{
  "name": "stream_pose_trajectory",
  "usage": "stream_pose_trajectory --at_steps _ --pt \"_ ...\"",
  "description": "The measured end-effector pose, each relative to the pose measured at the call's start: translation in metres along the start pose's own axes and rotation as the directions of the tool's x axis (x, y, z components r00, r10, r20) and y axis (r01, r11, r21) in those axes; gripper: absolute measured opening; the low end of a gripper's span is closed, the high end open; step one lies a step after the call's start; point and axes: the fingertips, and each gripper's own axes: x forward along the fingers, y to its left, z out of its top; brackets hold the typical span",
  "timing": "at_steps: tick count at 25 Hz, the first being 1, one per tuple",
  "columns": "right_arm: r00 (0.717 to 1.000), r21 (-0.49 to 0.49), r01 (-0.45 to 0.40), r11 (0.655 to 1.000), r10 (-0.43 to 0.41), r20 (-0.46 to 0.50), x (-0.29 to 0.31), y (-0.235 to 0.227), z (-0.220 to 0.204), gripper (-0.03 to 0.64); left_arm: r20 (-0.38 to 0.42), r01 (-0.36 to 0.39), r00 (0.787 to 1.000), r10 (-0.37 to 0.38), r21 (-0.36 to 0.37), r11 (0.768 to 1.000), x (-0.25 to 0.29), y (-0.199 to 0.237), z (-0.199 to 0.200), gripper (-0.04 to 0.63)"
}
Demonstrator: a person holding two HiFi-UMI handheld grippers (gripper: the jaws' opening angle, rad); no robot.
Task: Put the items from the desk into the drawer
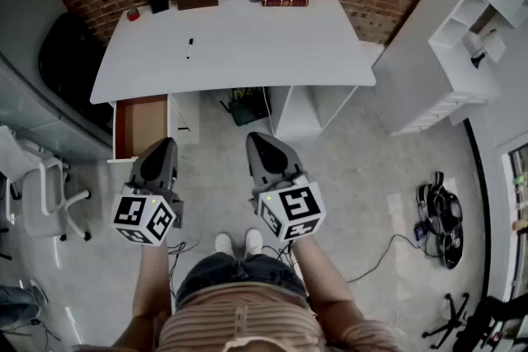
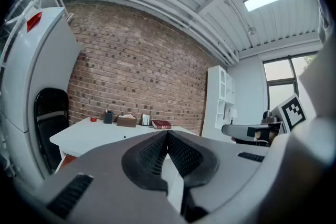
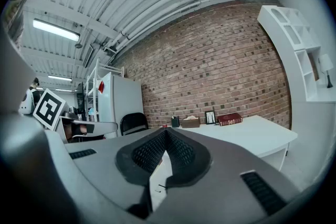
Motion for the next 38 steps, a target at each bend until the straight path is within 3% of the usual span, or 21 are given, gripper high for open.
stream_pose_trajectory --at_steps 25,38 --pt "1.0 0.025 0.015 1.0 -0.015 -0.018 0.001 -0.05 -0.009 0.018 -0.024 -0.016 1.0 0.016 0.015 1.0 0.035 -0.021 -0.009 0.009" --pt "1.0 0.003 0.006 1.0 -0.006 -0.012 0.003 -0.063 0.001 0.018 0.0 -0.071 0.997 0.071 0.027 0.997 0.041 -0.02 0.001 0.009"
